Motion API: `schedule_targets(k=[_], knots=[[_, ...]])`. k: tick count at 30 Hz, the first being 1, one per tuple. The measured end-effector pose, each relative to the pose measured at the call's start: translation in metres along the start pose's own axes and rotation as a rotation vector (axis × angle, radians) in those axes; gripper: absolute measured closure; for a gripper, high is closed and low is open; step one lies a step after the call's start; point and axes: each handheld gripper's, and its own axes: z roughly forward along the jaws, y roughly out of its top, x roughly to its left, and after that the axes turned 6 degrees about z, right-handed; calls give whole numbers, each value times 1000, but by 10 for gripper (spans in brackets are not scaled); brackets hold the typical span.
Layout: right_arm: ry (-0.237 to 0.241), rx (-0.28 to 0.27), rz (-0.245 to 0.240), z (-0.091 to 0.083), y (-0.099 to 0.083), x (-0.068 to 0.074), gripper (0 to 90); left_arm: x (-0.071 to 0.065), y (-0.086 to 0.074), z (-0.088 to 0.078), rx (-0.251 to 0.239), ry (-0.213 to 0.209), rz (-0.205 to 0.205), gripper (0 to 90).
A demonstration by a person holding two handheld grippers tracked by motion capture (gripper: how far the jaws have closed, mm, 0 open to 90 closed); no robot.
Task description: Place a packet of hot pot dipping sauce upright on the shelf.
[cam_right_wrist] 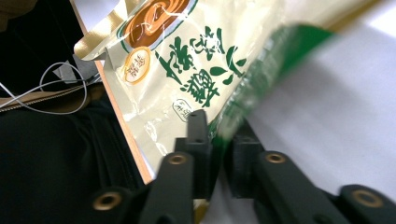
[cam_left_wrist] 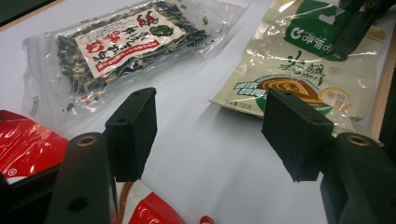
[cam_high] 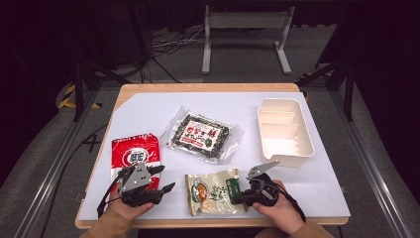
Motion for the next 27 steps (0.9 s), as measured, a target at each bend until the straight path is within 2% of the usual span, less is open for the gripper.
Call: schedule_targets(k=[3,11,19,27], knots=[[3,4,4,0,1,1,887,0,0,0,-2,3,1,358],[-12,-4,-8,-2,2,4,893,1,0,-1,-7,7,-5,356],[-9,-31,-23,-13,10,9,894,2,0,-3,-11,12,-10,355],[27,-59,-30,-26,19,11,895,3,-1,-4,-11,17,-12,355]])
